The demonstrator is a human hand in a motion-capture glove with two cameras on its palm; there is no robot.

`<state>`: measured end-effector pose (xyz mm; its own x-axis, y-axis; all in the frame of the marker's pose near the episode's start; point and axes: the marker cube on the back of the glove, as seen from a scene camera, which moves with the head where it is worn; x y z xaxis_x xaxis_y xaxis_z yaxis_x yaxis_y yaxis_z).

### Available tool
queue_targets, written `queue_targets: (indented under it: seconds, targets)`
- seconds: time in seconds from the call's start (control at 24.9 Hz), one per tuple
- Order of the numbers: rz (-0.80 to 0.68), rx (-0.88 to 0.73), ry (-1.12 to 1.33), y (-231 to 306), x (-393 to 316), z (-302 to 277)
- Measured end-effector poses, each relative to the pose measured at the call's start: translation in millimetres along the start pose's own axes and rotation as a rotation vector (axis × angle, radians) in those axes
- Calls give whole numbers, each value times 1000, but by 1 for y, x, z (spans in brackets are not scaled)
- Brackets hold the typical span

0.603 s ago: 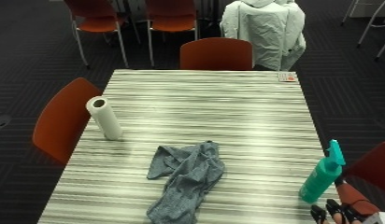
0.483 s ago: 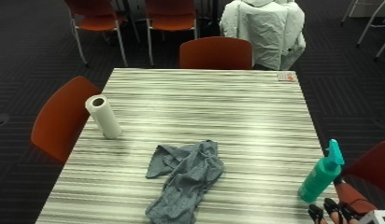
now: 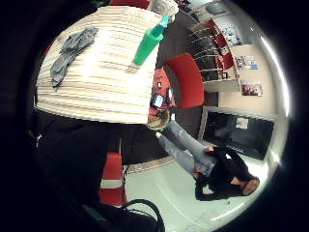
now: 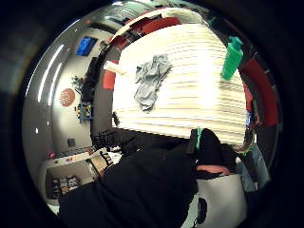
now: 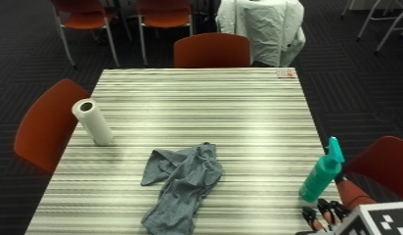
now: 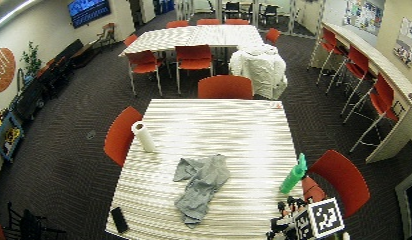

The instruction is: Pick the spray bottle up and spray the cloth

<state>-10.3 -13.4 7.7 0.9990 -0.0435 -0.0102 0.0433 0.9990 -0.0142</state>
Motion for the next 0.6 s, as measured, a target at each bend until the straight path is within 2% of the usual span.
queue_targets:
  seconds: [0.4,0.6]
  targets:
    - [-121,-42,26,-26,-31,0]
    - [-118,16,-143,-25,-32,6]
